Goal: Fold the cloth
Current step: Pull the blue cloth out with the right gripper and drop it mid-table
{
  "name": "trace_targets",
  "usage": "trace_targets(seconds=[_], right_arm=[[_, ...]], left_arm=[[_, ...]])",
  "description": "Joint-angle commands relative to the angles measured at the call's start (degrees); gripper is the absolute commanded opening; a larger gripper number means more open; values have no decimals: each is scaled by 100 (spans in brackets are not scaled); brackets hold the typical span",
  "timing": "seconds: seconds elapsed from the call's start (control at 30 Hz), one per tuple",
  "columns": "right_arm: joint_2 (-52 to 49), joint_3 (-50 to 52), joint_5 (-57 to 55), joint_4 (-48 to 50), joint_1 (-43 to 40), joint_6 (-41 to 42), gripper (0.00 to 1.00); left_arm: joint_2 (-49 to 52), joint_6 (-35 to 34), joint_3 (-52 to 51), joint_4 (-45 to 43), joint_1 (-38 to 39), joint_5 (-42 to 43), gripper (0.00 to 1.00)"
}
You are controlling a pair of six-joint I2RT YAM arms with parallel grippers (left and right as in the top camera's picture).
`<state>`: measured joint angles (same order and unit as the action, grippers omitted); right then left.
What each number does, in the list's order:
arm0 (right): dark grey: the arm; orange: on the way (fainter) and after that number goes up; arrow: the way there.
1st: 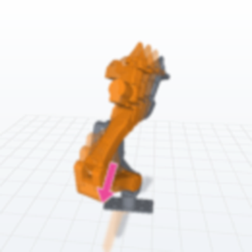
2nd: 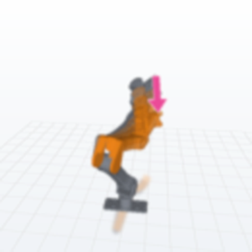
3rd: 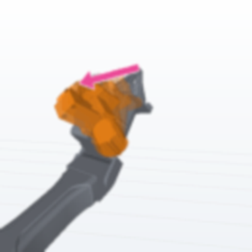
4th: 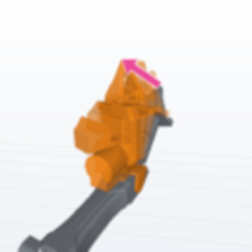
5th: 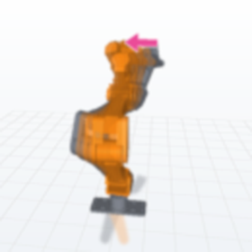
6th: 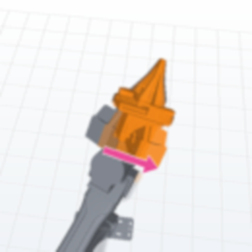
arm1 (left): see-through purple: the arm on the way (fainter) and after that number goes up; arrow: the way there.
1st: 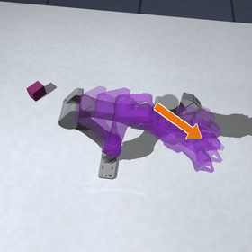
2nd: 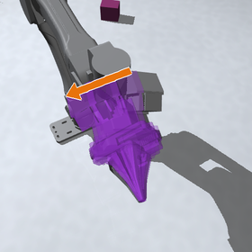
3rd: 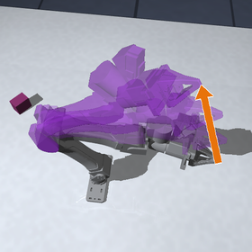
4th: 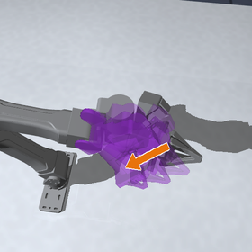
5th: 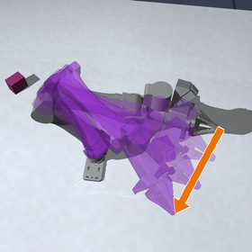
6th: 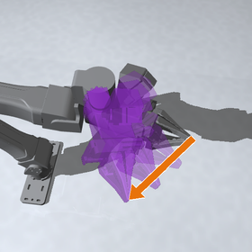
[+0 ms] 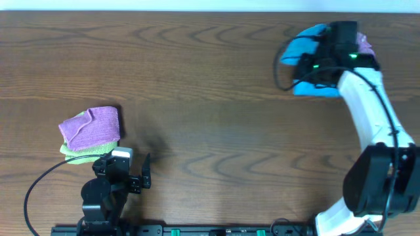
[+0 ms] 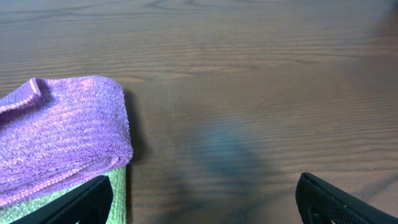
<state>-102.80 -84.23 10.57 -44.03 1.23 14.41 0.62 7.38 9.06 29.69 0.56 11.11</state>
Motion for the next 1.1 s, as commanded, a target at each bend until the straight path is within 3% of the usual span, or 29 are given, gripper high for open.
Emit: trace_targets(seconds=[0.0, 0.43, 0.83, 0.87, 0.93, 0.97, 1.03, 1.07], right_arm=[[256, -55, 107, -181, 452, -96, 1], [238, -50, -7, -350, 2315, 17, 1], [-378, -37, -22, -87, 3298, 96, 1], [-455, -37, -20, -20, 3373, 96, 9], [-599, -37, 48, 155, 3517, 76, 64], [-612, -37, 87, 208, 3567, 61, 70], [-645, -37, 114, 358, 3716, 7, 95], [-645, -37, 188, 459, 3807, -59, 99]], left_arm=[[-42, 33, -87, 2, 22, -61, 95], [-42, 33, -87, 2, 22, -59, 95], [-42, 33, -87, 2, 22, -59, 95], [-42, 33, -87, 2, 22, -59, 95], [-42, 33, -87, 2, 22, -59, 95], [-42, 33, -87, 2, 22, -59, 95], [-42, 33, -87, 2, 22, -61, 95], [-42, 33, -87, 2, 22, -61, 95]])
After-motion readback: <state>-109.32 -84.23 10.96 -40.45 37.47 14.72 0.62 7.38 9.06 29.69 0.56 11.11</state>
